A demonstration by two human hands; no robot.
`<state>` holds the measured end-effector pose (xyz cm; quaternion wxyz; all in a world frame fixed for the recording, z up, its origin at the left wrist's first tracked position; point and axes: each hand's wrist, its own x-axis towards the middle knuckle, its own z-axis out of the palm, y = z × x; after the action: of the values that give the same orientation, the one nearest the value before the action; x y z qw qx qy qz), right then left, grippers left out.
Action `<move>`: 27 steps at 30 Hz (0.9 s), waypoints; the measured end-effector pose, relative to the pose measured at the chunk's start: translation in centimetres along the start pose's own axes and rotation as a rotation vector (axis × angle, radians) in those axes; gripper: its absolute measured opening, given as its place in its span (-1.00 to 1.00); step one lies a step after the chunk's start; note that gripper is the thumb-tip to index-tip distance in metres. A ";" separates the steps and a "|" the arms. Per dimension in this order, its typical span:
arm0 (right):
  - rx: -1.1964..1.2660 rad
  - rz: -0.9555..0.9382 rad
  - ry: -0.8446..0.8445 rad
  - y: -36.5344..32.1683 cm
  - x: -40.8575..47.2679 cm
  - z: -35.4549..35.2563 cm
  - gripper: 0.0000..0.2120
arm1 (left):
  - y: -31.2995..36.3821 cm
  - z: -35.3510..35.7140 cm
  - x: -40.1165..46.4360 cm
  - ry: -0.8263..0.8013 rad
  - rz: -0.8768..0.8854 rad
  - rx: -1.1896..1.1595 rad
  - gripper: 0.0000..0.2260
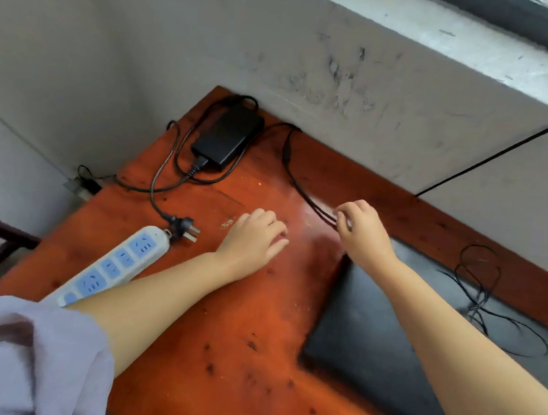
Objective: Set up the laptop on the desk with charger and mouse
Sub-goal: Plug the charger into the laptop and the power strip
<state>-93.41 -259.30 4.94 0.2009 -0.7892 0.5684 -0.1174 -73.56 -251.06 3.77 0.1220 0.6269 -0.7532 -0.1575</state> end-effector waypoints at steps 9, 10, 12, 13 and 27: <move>-0.010 -0.315 -0.180 -15.1 0.3 7.4 -0.84 | -8.2 -3.6 -10.5 0.220 -0.215 0.049 -0.90; -0.023 -0.319 -0.201 -16.4 0.6 8.0 -0.82 | -9.4 -3.7 -11.2 0.211 -0.262 0.073 -0.88; -0.064 -0.303 -0.261 -19.1 1.3 9.3 -0.75 | -11.8 -3.9 -12.3 0.179 -0.353 0.118 -0.80; -0.104 -0.288 -0.303 -20.3 1.8 10.0 -0.71 | -12.9 -3.8 -12.8 0.156 -0.390 0.133 -0.74; -0.284 -0.148 -0.461 -23.9 4.1 10.1 -0.77 | -16.7 -0.9 -15.8 0.057 -0.440 0.096 -0.34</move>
<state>-67.60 -254.76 6.48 0.2030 -0.8547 0.4594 0.1316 -55.21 -238.35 -1.74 0.0759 0.7852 -0.6014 -0.1265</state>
